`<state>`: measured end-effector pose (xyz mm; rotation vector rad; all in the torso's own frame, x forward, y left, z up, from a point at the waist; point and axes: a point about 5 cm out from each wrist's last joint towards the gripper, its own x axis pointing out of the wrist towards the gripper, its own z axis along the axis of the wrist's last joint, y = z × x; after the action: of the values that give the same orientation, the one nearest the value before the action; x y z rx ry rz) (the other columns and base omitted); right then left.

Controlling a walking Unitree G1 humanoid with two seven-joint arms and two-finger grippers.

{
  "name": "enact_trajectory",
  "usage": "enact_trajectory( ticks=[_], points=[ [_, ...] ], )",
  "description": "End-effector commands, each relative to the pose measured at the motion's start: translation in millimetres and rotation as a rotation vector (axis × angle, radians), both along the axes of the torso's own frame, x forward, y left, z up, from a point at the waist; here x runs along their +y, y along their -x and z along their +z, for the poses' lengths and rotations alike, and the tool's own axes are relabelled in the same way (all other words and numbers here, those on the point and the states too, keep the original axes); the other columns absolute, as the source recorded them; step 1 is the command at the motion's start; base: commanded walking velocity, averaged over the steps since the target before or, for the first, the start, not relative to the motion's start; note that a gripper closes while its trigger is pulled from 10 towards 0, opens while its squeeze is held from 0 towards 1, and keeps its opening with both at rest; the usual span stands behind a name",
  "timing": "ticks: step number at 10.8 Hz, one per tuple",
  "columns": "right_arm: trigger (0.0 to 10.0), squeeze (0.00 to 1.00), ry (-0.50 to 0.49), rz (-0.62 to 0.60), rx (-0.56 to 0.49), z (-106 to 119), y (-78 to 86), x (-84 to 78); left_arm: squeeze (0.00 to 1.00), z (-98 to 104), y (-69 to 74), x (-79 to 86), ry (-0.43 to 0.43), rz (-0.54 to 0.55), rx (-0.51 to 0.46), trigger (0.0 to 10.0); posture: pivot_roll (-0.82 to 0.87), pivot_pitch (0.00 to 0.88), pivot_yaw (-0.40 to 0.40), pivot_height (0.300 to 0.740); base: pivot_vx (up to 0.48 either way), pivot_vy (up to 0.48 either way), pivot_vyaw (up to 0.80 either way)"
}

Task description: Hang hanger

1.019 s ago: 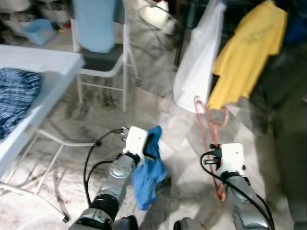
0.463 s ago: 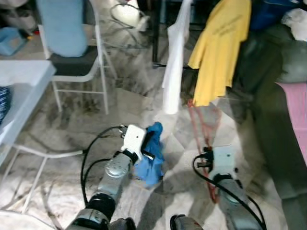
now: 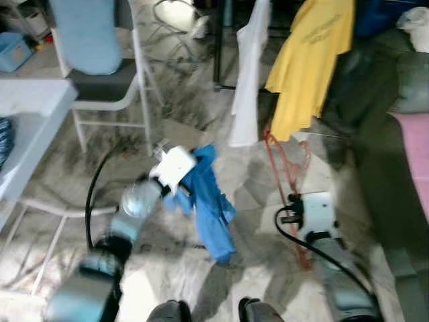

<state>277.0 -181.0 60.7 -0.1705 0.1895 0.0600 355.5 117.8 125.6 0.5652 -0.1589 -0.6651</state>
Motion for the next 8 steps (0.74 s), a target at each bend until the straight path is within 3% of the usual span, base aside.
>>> enact_trajectory(
  ticks=[1, 2, 4, 6, 8],
  points=[
    [10.0, 0.0, -0.001, 0.0, 0.004, -0.2, 2.5, -8.6, 0.0, 6.0, -3.9, 5.1, -0.155, -0.057, -0.043, 10.0, -0.17, 0.197, 0.083, 0.74, 0.0, 0.0, 0.0],
    [10.0, 0.0, -0.012, 0.009, 0.001, 5.8, 3.5, -17.1, 0.0, 17.3, -11.9, 7.8, -0.241, -0.058, -0.082, 10.0, -0.17, 0.196, 0.08, 0.74, 0.0, 0.0, 0.0],
    [10.0, 0.0, 0.108, 0.269, -0.004, 21.6, 8.6, -13.9, 0.0, 38.8, -25.3, 12.1, -0.349, -0.045, -0.139, 10.0, -0.21, 0.209, 0.103, 0.74, 0.0, 0.0, 0.0],
    [10.0, 0.0, 0.119, 0.423, 0.02, 39.0, 24.4, -26.2, 0.0, 39.8, -24.3, 2.9, -0.5, -0.137, -0.198, 10.0, -0.23, 0.214, 0.127, 0.74, 0.0, 0.0, 0.0],
    [10.0, 0.0, 0.096, 0.52, 0.068, 48.7, 42.4, -36.5, 0.0, 41.4, -23.5, -1.5, -0.555, -0.181, -0.242, 10.0, -0.23, 0.222, 0.135, 0.74, 0.0, 0.0, 0.0]
  ],
)
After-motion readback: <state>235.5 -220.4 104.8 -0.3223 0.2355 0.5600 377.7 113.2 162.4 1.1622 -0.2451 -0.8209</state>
